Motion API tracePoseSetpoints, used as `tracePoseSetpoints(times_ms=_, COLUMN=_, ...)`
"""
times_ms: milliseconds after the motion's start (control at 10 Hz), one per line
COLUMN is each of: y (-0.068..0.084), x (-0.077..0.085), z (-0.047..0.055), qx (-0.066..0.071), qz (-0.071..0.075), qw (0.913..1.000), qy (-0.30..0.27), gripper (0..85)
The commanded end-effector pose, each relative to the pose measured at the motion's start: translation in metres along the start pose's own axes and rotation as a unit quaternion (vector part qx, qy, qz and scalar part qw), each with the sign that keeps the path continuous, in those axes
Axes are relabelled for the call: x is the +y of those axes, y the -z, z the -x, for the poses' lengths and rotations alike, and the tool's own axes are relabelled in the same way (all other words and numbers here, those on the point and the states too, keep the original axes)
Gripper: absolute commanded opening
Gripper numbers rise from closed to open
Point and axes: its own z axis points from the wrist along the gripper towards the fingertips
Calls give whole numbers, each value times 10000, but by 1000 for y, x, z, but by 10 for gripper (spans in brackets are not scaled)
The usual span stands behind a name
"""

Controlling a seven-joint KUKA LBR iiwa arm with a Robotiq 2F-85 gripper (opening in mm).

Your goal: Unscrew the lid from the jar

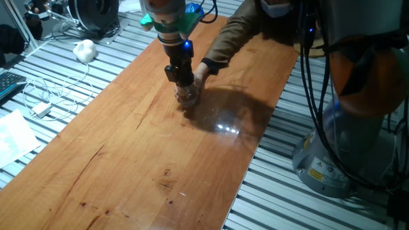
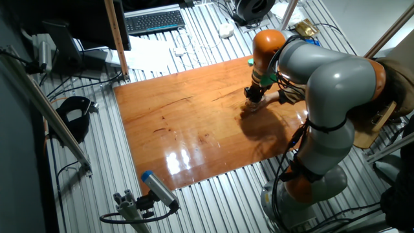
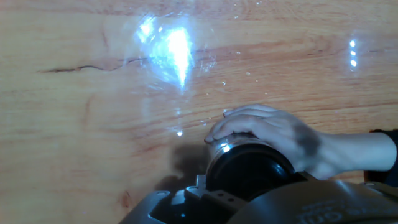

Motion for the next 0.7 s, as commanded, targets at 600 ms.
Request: tracePoseSetpoints(times_ms=600, y=0, x=0, z=0, qx=-33, qz=23, qw=9998, qy=-170, gripper=680)
